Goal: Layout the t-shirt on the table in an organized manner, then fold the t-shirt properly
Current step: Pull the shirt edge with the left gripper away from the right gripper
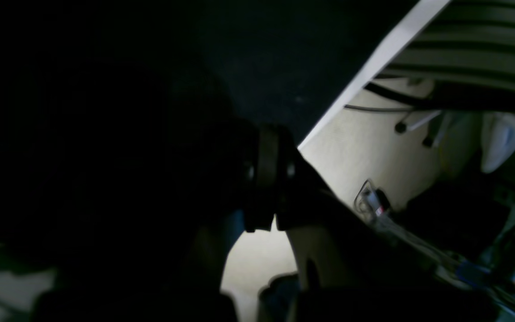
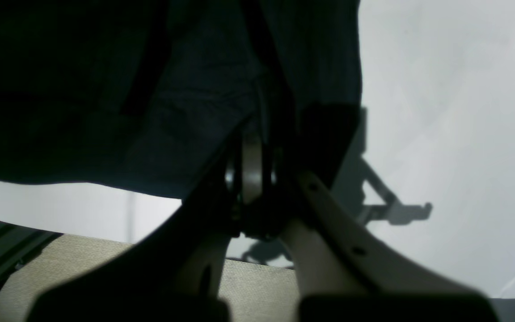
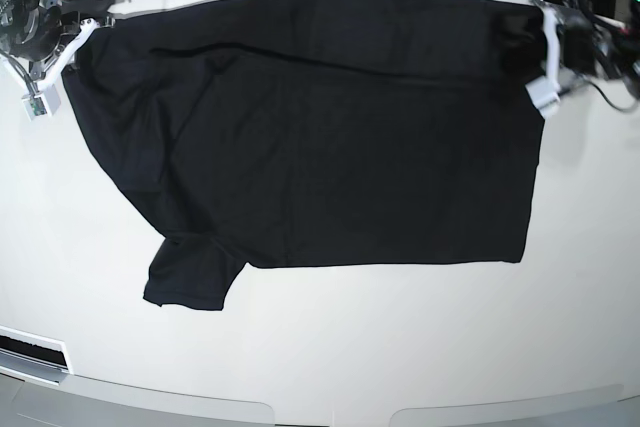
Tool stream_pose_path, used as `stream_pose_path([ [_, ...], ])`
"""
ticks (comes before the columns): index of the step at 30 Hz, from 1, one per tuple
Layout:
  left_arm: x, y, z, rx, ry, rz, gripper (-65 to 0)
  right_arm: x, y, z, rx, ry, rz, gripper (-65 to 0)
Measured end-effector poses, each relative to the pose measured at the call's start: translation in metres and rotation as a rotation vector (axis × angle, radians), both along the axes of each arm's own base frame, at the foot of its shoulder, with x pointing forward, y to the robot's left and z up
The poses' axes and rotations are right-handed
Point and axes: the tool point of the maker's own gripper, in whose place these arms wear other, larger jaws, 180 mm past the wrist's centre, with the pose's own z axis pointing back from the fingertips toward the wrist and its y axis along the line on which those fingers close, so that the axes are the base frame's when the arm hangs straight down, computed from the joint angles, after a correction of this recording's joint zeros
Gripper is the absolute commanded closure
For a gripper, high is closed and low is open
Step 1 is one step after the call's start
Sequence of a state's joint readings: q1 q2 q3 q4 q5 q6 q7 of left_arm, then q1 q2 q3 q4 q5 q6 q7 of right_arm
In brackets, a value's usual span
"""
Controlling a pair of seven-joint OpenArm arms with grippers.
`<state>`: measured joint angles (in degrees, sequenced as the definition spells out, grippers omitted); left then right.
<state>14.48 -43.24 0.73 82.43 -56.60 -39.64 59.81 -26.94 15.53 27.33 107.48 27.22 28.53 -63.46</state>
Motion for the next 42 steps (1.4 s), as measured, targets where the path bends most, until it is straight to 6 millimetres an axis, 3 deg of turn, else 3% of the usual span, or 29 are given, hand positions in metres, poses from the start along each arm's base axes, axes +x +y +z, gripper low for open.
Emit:
stream_pose_path([
  [8, -0.002, -0.016, -0.016, 0.016, -0.031, -0.013, 0.0, 0.0, 0.001, 0.0, 0.003, -0.001, 0.0, 0.0],
  [15, 0.003, -0.003, -0.02, 0.08, -0.074, -0.034, 0.0, -0.001, 0.0, 0.001, -0.019, 0.006, 0.075, 0.0],
  [25, 0.014, 0.016, -0.018, 0.135, -0.132, -0.048, 0.0, -0.009, -0.022, 0.007, -0.087, 0.04, 0.141, 0.0],
  [32, 0.017, 0.032, -0.015, 0.184, -0.149, -0.065, 0.0, -0.035, -0.022, 0.0, -0.086, 0.104, 0.177, 0.0],
  [42, 0.026, 0.05, -0.009, 0.234, -0.191, -0.091, 0.0, -0.031, -0.023, 0.002, -0.089, 0.088, 0.188, 0.0],
])
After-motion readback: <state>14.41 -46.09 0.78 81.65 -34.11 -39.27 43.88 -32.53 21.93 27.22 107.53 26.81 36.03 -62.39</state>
